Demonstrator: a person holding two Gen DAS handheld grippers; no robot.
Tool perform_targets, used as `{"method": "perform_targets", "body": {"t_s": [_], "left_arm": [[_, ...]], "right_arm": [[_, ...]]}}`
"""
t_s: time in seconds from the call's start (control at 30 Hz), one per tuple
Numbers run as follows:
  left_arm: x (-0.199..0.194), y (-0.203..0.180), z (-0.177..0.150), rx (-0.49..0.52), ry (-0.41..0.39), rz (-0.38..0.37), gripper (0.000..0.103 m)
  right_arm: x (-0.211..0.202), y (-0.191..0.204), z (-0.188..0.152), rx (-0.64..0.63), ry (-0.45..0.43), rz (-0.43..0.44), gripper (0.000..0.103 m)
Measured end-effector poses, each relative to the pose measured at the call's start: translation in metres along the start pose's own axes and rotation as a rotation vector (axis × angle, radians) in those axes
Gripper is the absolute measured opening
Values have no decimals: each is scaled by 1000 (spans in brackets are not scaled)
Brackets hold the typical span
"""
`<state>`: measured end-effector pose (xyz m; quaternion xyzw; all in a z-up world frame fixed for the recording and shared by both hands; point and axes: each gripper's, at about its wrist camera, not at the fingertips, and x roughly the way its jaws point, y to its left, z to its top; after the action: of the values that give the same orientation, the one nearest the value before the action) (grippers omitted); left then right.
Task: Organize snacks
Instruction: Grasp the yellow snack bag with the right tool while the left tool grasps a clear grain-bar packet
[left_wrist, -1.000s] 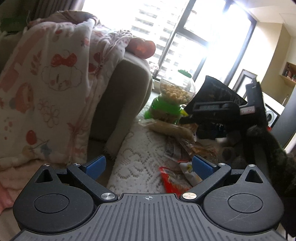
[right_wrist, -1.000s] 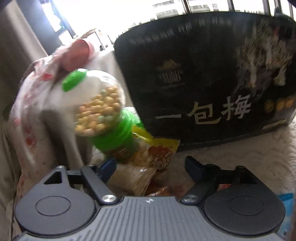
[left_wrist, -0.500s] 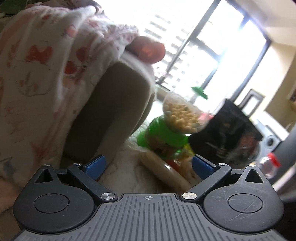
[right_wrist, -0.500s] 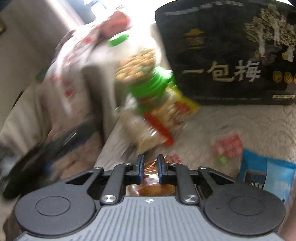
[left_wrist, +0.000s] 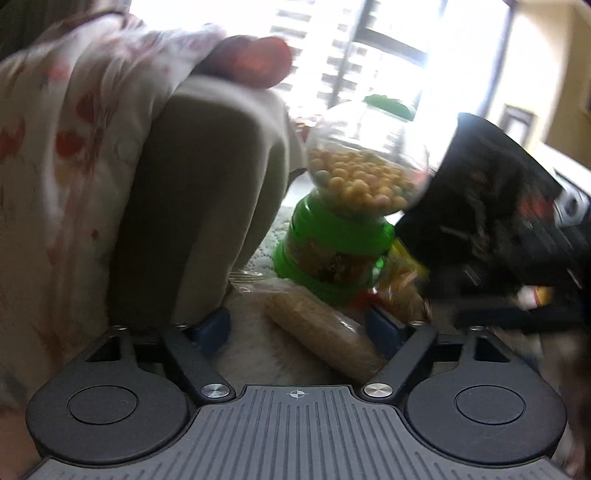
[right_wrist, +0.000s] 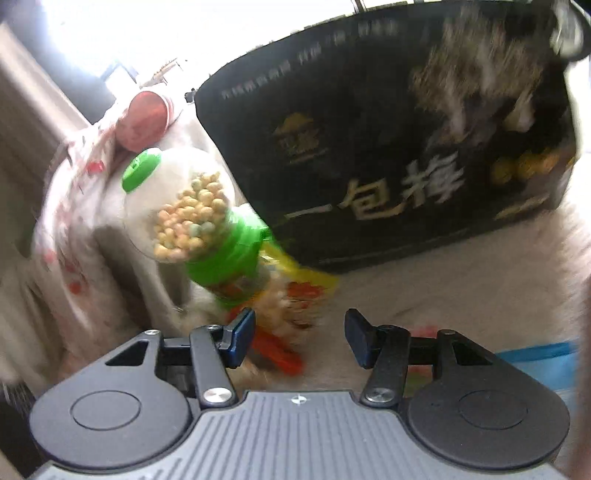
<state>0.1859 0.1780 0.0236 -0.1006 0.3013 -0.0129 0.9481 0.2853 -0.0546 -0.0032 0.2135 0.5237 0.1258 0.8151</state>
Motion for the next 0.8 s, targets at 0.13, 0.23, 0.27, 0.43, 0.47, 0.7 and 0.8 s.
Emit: {"method": "perform_targets", "body": {"t_s": [0.13,0.23,0.27,0.43,0.47,0.7,0.8], "left_arm": [[-11,5,-2,76,30,-38,77],[-16,12,-6,60,43,-112,68],[-17,13,-7,53,44,-122,68],[-9,16,0,-24,31,-74,66],[-5,13,1,-25,38,-57,66],[-19,-8,-6,62,38,-56,33],[-44,-15,-20,110,28,-117,33]], "right_arm": [[31,18,8,-14,18,-35,69],[42,40,6,-158,15,-135,65],[40,44,5,-199,18,-156,58],[5,48,-3,-301,12,-193,51],[-6,47,-4,-302,10,-183,51],[-96,44,-53,-431,32,-71,51],[-127,34,-85,-477,24,-48,51]]}}
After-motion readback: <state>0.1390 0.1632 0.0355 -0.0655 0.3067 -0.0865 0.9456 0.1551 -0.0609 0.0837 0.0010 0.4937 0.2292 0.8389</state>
